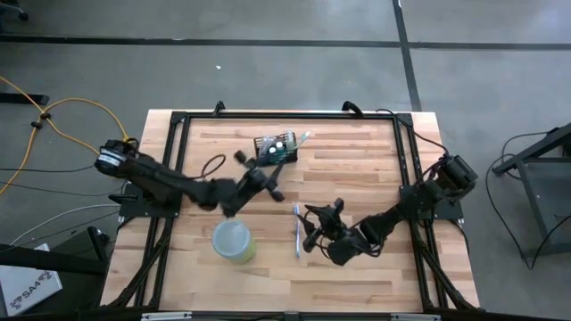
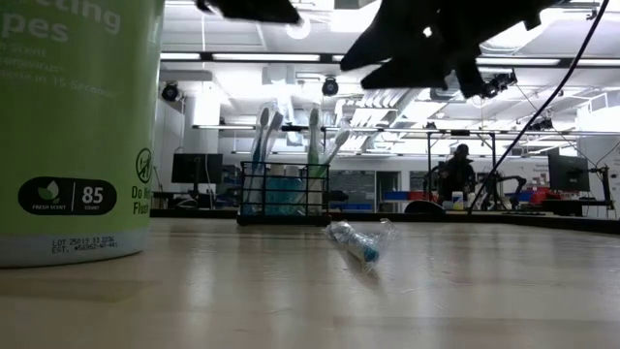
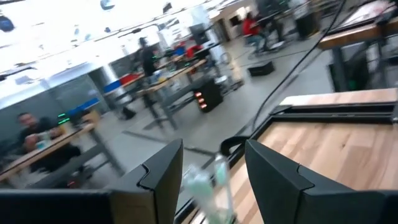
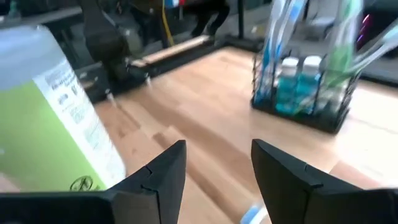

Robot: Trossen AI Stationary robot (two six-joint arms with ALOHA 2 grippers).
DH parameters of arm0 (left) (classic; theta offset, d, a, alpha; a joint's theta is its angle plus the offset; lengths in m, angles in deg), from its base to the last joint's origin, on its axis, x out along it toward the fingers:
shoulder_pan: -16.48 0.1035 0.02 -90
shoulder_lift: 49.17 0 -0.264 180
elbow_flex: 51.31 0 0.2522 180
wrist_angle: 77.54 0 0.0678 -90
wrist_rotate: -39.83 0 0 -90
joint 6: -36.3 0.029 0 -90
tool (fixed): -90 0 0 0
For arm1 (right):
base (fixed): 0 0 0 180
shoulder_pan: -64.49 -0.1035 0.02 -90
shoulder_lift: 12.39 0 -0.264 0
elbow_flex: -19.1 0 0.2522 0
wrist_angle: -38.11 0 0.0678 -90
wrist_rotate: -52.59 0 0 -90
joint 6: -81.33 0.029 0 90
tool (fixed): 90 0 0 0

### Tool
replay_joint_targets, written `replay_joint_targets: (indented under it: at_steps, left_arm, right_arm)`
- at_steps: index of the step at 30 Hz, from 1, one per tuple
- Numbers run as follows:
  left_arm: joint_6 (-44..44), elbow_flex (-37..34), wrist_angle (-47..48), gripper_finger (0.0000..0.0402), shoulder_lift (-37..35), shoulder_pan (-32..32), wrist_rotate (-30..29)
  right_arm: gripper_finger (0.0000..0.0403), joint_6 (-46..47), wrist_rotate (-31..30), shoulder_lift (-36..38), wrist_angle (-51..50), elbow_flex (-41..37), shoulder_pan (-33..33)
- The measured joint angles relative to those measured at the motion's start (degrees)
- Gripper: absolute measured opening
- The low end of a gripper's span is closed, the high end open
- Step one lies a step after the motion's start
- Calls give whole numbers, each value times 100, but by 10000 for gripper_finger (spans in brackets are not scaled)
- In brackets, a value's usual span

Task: Pick & Place toothbrushing station
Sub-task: Put the blue toothbrush into the black bin mesh mesh organizer

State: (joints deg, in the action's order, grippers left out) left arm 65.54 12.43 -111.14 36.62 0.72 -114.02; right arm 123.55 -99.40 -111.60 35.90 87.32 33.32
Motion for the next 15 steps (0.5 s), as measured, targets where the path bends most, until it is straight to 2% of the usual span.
replay_joint_targets:
  at_steps: [3,6,10,15]
  left_arm:
    - [171,0,163,168,-207,-573,-748]
    - [266,0,327,168,-385,-1036,-1068]
    - [589,0,360,168,-620,-1510,-1109]
    - [893,0,354,168,-831,-1804,-974]
  right_arm:
    - [173,150,387,0,-147,0,134]
    - [173,112,626,0,-149,0,243]
    - [173,-27,823,0,-148,0,359]
    - [173,-38,1050,0,-168,0,481]
